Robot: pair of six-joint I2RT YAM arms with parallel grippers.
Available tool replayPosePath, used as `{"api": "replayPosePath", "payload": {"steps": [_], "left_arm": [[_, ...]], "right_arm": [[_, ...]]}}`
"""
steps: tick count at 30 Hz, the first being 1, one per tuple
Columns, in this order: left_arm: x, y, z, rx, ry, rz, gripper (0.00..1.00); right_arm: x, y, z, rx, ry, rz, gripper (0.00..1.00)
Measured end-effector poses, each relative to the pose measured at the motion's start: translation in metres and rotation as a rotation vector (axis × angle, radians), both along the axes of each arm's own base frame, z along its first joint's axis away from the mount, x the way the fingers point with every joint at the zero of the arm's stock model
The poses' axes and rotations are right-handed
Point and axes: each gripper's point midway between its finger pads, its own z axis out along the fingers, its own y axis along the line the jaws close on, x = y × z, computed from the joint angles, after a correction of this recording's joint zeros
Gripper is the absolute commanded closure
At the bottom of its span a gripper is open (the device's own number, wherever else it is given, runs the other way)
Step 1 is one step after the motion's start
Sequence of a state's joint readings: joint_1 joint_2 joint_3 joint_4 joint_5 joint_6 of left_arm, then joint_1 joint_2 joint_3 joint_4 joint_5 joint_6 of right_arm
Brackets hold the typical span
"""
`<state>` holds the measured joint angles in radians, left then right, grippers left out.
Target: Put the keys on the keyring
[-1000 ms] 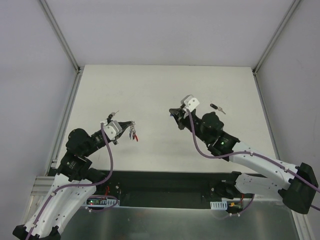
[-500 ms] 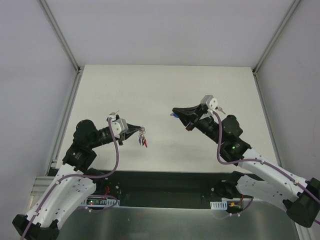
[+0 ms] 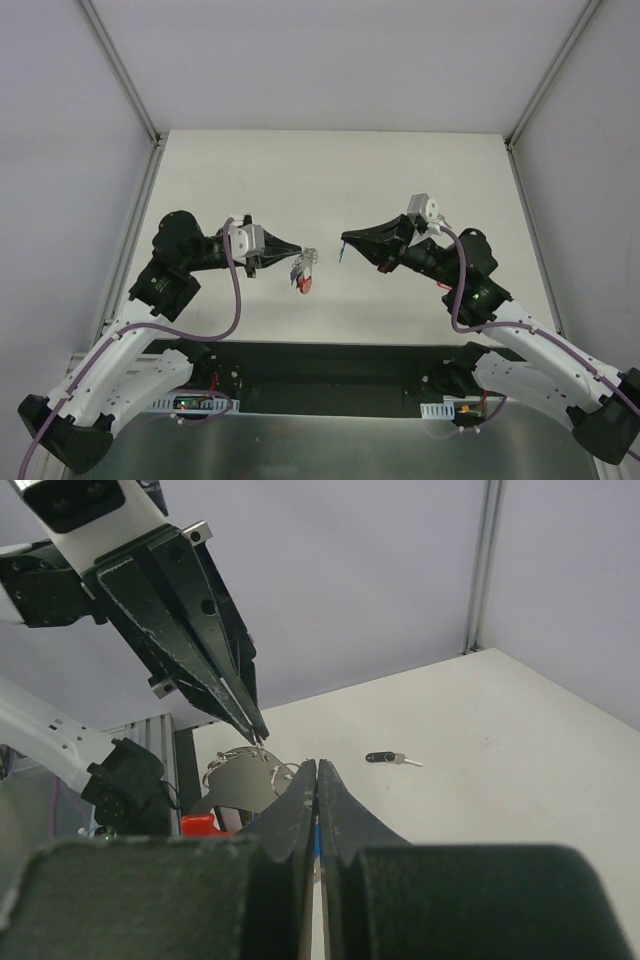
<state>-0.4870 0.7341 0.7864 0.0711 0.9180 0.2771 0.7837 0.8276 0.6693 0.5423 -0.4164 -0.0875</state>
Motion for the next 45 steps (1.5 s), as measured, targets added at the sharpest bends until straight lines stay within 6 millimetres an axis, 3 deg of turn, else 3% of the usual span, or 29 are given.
{"api": "replayPosePath", "payload": {"steps": [7,13,21,35,45], "left_arm": [[-0.013,-0.020,-0.004,0.016,-0.003,-0.107,1.00],[-0.019,-0.026,0.002,-0.018,-0.037,-0.134,1.00],[-0.026,-0.037,-0.009,-0.045,-0.042,-0.146,1.00],[-0.009,-0.034,-0.022,-0.187,0.029,-0.003,1.00],[-0.008,-0.029,-0.002,-0.330,0.099,0.036,1.00]], "right_arm": [[-0.014,0.004,-0.003,-0.012,0.014,0.094,0.99],[-0.026,0.011,-0.001,-0.020,0.016,0.187,0.99],[-0.034,0.017,-0.007,-0.032,0.039,0.256,0.99],[-0.041,0.018,-0.006,-0.034,0.010,0.299,0.99],[-0.039,0.019,-0.012,-0.045,-0.001,0.294,0.99]]}}
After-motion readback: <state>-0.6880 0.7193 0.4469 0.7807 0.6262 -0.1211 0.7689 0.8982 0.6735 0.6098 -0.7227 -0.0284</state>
